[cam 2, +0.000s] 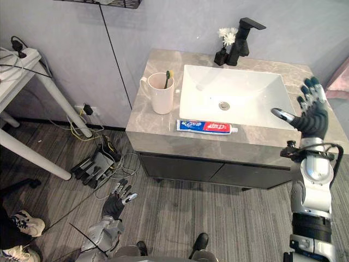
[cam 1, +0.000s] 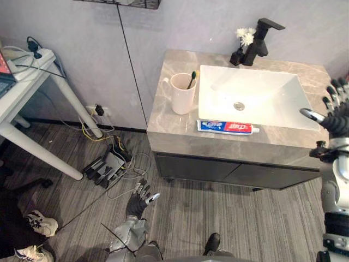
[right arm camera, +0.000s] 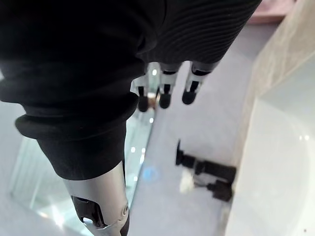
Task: Organize washtable
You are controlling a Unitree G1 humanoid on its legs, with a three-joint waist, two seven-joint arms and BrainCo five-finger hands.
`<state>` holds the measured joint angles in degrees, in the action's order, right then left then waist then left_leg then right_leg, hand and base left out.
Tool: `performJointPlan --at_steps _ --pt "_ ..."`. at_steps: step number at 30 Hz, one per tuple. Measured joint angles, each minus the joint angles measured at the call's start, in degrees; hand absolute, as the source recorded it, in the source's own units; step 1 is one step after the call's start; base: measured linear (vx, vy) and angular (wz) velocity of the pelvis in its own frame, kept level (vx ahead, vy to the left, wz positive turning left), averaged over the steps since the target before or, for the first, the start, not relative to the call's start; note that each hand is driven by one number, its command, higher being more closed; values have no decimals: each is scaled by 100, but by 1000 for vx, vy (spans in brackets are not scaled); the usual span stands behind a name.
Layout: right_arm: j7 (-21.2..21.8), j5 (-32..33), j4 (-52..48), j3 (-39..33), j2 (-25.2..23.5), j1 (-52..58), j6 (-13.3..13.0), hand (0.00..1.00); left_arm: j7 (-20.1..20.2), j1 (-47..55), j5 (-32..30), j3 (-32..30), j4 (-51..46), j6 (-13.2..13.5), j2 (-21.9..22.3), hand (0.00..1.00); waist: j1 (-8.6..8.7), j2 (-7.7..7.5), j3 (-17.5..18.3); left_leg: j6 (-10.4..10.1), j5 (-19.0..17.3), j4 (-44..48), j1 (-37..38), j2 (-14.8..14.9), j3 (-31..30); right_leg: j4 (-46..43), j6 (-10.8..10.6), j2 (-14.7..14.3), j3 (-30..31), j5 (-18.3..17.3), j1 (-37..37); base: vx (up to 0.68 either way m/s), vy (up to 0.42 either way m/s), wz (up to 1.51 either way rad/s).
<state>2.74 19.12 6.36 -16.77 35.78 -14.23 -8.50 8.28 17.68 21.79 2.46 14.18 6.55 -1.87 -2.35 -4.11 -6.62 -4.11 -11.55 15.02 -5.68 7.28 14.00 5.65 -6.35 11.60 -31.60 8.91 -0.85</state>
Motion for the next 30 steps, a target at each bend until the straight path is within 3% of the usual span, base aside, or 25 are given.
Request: performJointPlan --at_steps 12,30 --pt "500 -634 420 661 545 -60 13 0 181 327 -5 262 -76 1 -20 0 -15 -175 -20 2 53 -125 -62 -146 -212 -1 -4 106 -442 1 62 -1 36 12" --pt "563 -1182 642 1078 710 -68 19 0 180 361 -18 364 -256 4 -71 0 -34 -358 -128 44 177 -302 -257 -216 -271 -1 -5 147 -528 2 -162 -10 3 2"
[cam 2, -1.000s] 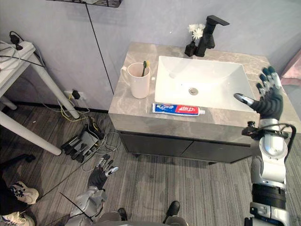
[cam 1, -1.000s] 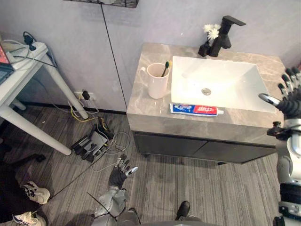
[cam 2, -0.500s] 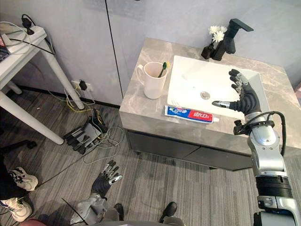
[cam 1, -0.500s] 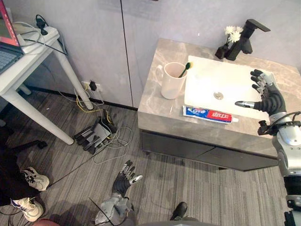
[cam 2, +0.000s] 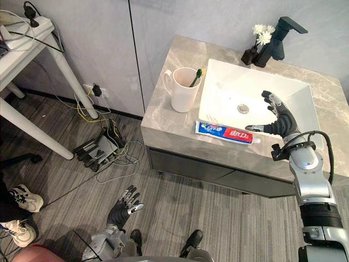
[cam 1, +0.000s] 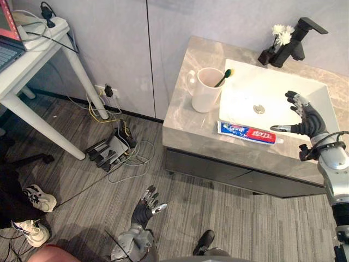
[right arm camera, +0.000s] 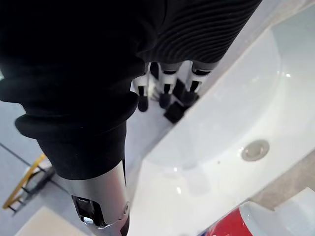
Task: Organize washtable
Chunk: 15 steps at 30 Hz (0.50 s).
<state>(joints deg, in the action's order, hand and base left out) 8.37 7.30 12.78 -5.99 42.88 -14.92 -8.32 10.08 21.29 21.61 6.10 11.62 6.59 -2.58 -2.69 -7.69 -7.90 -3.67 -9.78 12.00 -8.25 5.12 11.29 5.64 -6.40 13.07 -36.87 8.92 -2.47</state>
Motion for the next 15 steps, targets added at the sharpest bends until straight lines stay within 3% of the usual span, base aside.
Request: performJointPlan --at_steps 8,15 --pt "61 -118 -11 29 4 -1 5 0 -4 -17 -1 -14 -168 2 -2 0 -132 -69 -180 8 5 8 -155 1 30 -9 0 2 25 0 -177 -14 5 -1" --pt "166 -124 -85 30 2 -5 6 0 -14 -55 -3 -87 -277 6 -4 0 -136 -91 -365 8 5 5 -205 -15 17 -237 1 81 -65 -1 -294 -11 38 2"
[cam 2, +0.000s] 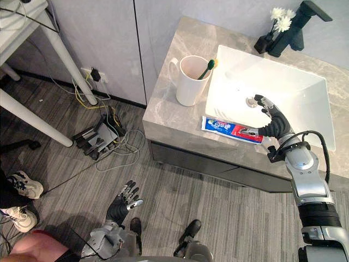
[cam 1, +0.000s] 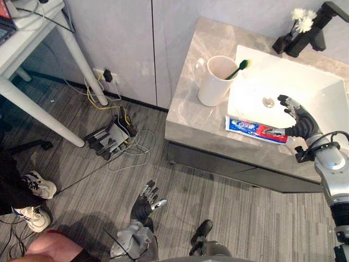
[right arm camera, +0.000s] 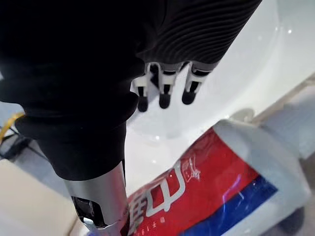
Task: Organize washtable
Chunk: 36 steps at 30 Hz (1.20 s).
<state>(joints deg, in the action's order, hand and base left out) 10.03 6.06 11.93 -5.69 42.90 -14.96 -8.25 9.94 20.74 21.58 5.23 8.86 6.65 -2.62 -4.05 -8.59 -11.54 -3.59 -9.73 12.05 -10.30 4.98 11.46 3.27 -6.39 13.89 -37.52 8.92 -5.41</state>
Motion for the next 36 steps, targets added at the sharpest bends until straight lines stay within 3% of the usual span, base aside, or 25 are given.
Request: performJointPlan --at_steps 24,29,31,32,33,34,36 --pt "19 -2 -210 -3 0 -50 20 0 -19 -233 0 -118 -45 4 -89 0 7 6 -160 2 -2 55 256 12 294 -202 20 41 -34 -13 129 2 11 -2" --pt "19 74 -425 -22 0 -90 22 0 -18 -234 0 -123 -48 3 -90 0 -4 3 -158 -1 -4 369 279 9 362 -212 19 105 -38 -12 269 19 10 -2" --pt "20 122 -512 -53 1 -104 22 0 -11 -292 0 -154 -39 2 -119 0 -9 -94 -224 -5 -123 1287 -227 26 423 -248 25 318 -31 -7 378 10 82 14" --pt "20 134 -513 -100 14 -111 32 0 -9 -301 0 -104 -29 1 -57 0 -31 3 -182 65 -51 328 -93 -4 449 -262 18 341 -34 -10 410 -19 137 15" --pt "21 136 -513 -127 67 -122 31 0 4 -289 0 -32 -61 1 -5 0 -13 168 -158 241 300 -165 -81 112 488 -287 -20 236 -62 -37 448 -20 144 0" --pt "35 156 -507 -67 -63 -113 57 0 6 -307 0 -34 -62 4 18 0 -29 1 -152 259 354 -194 -4 -13 616 -347 -95 358 -52 -70 409 37 94 -1" --pt "98 165 -566 -55 -73 -122 68 0 1 -329 -1 -103 -54 0 -84 0 -18 -50 -143 310 323 -168 11 -38 606 -439 -112 412 -142 -60 423 84 86 5"
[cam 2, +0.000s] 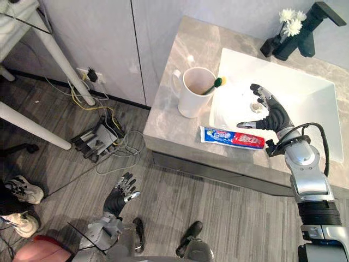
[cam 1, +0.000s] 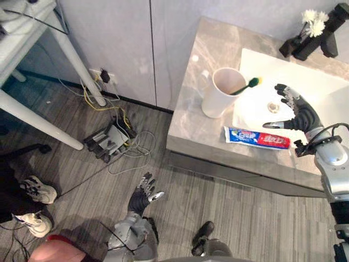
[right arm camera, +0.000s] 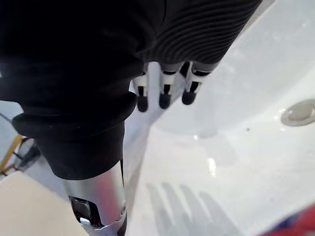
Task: Organize washtable
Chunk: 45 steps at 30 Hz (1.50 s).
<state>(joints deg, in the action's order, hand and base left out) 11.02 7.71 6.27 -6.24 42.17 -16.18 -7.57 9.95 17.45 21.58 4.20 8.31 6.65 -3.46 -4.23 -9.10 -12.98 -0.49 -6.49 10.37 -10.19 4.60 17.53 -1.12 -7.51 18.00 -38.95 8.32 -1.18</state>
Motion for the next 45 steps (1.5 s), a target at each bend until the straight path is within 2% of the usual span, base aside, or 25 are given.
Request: performJointPlan --at_steps 2,10,11,12,13,14,16,17,18,19,20,21,24,28,31,38,41,45 --pt "45 1 -38 1 -5 -18 1 0 0 2 0 -1 1 0 -116 0 -9 -14 9 4 -3 97 45 24 4 -44 1 0 -29 -1 85 82 13 7" --pt "74 0 -63 1 0 117 28 0 12 2 -14 23 34 -8 -116 0 31 -21 139 -4 -7 387 206 228 94 -119 10 -117 -36 -8 274 76 -53 -8" --pt "114 0 -62 1 2 169 45 0 18 -11 -25 2 53 -9 -162 0 21 -113 111 -117 -171 1028 -142 234 126 -123 15 6 -33 -2 396 51 40 8" --pt "153 -1 -63 -3 15 195 54 0 19 1 -30 -5 95 -8 -154 0 4 -156 144 -243 -288 1020 -243 210 119 -120 14 50 5 -3 425 15 117 15" --pt "163 0 -60 -42 131 203 56 0 27 31 -40 116 150 -23 -58 0 7 65 267 -115 176 -392 2 68 -24 -176 -36 27 -12 -37 450 19 157 7" --pt "171 -2 -47 -29 63 276 53 0 48 85 -49 206 131 -19 -48 0 0 -4 320 104 654 -639 110 -47 48 -301 -169 130 -63 -138 467 60 112 8" --pt "225 -5 -50 -14 73 323 53 0 44 120 -87 113 124 -13 -97 0 15 -85 380 115 652 -631 109 -62 21 -371 -235 176 -108 -209 418 120 27 8" --pt "253 -5 -58 -20 91 283 45 0 43 117 -90 80 128 -15 -177 0 20 -119 401 116 652 -607 110 -30 10 -263 -256 112 3 -451 397 113 -29 4" --pt "266 -4 -58 -32 95 282 33 0 43 113 -90 67 129 -15 -188 0 26 -123 403 115 652 -589 111 -14 2 -172 -266 64 26 -528 400 66 -91 -4" --pt "277 -4 -62 -50 114 288 21 0 40 101 -89 25 132 -14 -191 0 29 -131 407 107 647 -511 112 48 8 240 -215 -155 59 -524 378 9 -112 -1" --pt "277 -4 -78 -54 137 314 21 0 41 98 -89 24 134 -13 -195 0 47 -150 413 75 627 -453 109 52 15 371 -116 -227 67 -366 388 2 -175 -9" --pt "281 -4 -91 -77 222 376 24 0 46 105 -94 32 197 -19 -160 0 28 -127 443 -72 525 -364 161 98 26 308 -164 -285 -76 -328 416 16 -146 -16" --pt "284 -2 -99 -309 456 704 35 0 87 190 -102 108 249 -21 71 0 70 129 575 -134 510 -403 272 334 60 79 -147 -409 -2 -341 384 28 -63 -13" --pt "311 35 -631 -571 636 729 64 0 112 175 -114 15 253 -21 107 0 220 91 601 -146 519 -579 393 281 142 12 -92 -389 8 -378 344 -12 -12 -6" --pt "442 138 -1034 -576 639 754 15 0 113 159 -145 -37 252 -20 -12 0 233 5 657 -145 519 -581 412 208 167 -1 -92 -307 7 -378 336 -42 36 -4" --pt "826 201 -1543 -580 751 1131 -9 0 135 172 -202 -58 353 -21 -9 0 222 -84 737 -145 519 -647 511 177 313 -80 -92 -259 132 -378 294 -60 13 -7" --pt "939 187 -1642 -578 795 1349 -9 0 144 178 -210 -51 357 -21 -3 0 322 -78 767 -139 522 -648 517 120 333 -65 -92 -201 149 -379 284 -71 5 -8" --pt "1069 121 -1694 -523 796 1793 -16 0 180 172 -212 -48 428 -20 -7 0 335 -82 854 -135 525 -709 565 82 373 -30 -92 -178 162 -380 284 -61 3 -8"
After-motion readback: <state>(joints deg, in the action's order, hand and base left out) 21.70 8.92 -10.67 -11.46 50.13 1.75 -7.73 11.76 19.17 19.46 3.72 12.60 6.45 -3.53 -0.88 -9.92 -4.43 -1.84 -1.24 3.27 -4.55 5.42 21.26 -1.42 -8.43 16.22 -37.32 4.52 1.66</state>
